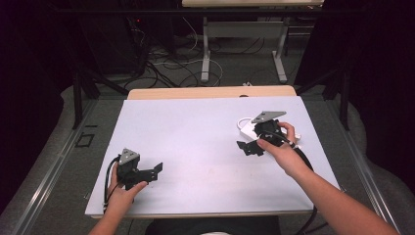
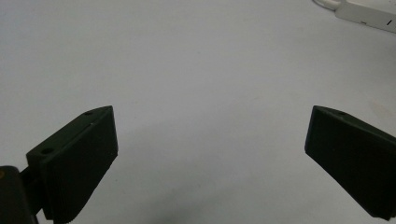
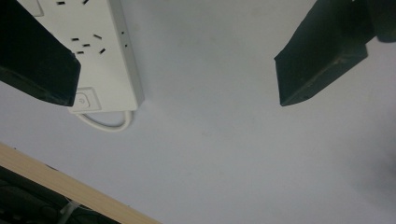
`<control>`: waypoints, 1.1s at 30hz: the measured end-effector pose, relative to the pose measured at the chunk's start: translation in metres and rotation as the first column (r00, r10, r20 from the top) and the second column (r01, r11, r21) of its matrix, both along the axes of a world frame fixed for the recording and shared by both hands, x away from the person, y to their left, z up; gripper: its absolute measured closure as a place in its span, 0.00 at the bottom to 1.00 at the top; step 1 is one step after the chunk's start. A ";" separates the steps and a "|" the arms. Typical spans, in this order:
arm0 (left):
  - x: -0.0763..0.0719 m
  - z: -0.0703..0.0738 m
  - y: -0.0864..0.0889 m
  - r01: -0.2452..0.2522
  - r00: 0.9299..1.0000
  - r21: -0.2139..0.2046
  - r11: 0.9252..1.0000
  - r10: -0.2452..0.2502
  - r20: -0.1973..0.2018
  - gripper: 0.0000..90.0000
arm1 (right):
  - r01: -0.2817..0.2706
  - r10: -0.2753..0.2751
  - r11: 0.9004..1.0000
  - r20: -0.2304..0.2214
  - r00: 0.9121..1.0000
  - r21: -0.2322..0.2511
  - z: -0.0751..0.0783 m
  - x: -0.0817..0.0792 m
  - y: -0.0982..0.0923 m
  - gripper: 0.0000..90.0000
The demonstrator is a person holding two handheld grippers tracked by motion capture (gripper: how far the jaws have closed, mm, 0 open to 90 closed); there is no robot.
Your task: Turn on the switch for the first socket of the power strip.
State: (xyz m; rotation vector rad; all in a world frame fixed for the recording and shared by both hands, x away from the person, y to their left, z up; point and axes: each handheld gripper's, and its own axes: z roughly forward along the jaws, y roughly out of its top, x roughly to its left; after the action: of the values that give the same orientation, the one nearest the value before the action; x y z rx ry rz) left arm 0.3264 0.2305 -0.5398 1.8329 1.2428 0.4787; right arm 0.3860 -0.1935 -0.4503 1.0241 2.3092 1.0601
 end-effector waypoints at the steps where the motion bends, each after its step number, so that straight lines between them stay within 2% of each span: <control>1: 0.000 0.000 0.000 0.000 1.000 0.000 1.000 0.000 -0.001 0.03 | -0.003 0.003 1.000 0.000 1.000 -0.003 -0.002 -0.002 0.000 0.00; 9: 0.000 0.000 0.000 -0.002 1.000 -0.002 1.000 0.002 -0.002 0.03 | -0.021 0.020 1.000 0.014 1.000 0.007 -0.018 -0.014 -0.003 0.00; 15: 0.000 -0.001 -0.001 -0.002 1.000 -0.001 1.000 0.002 -0.001 0.03 | -0.019 0.020 0.999 -0.013 1.000 0.044 -0.031 -0.020 -0.007 0.00; 21: 0.000 -0.001 -0.001 0.000 1.000 -0.001 1.000 0.000 -0.002 0.03 | -0.018 0.018 0.999 -0.004 1.000 0.029 -0.043 -0.026 -0.010 0.00; 33: 0.000 -0.001 -0.002 0.000 1.000 0.001 1.000 0.000 -0.005 0.03 | -0.006 0.007 0.997 -0.025 1.000 0.071 -0.070 -0.036 -0.015 0.00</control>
State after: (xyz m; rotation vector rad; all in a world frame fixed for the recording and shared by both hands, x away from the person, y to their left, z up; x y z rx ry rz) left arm 0.3264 0.2289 -0.5408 1.8356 1.2463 0.4748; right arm 0.3502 -0.2088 -0.5200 1.0634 2.3112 1.1455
